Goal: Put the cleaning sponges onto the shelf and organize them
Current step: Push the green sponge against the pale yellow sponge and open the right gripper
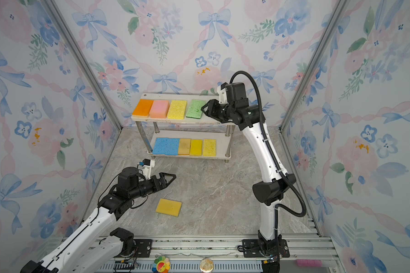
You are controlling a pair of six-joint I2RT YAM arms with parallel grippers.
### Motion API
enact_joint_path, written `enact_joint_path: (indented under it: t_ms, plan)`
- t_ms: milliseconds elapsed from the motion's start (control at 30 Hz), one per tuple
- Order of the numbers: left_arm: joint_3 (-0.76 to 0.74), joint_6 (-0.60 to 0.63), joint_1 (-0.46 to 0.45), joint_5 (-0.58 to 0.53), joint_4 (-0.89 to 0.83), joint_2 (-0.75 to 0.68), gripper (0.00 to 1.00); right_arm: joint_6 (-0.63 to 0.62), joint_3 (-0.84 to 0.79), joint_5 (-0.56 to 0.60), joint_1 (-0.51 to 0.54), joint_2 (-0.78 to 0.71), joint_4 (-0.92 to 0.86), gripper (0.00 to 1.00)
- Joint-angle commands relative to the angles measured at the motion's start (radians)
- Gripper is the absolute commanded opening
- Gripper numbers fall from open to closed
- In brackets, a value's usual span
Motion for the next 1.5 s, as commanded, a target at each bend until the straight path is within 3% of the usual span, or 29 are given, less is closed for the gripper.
enact_joint_path:
  t_ms: [0, 300, 633, 1467]
  plan:
    - [0.021, 0.027, 0.003, -0.003, -0.035, -0.002, 0.98, -0.026, 0.033, 0.022, -0.014, 0.064, 0.048, 0.49]
    - [0.009, 0.034, 0.004, -0.004, -0.046, -0.008, 0.98, -0.027, 0.079, 0.026, -0.030, 0.153, 0.080, 0.59]
    - [0.015, 0.057, 0.003, -0.010, -0.069, -0.004, 0.98, 0.063, 0.119, -0.033, -0.014, 0.243, 0.157, 0.60]
    - [0.000, 0.033, 0.012, -0.013, -0.078, -0.036, 0.98, 0.113, 0.102, -0.089, 0.015, 0.234, 0.213, 0.59]
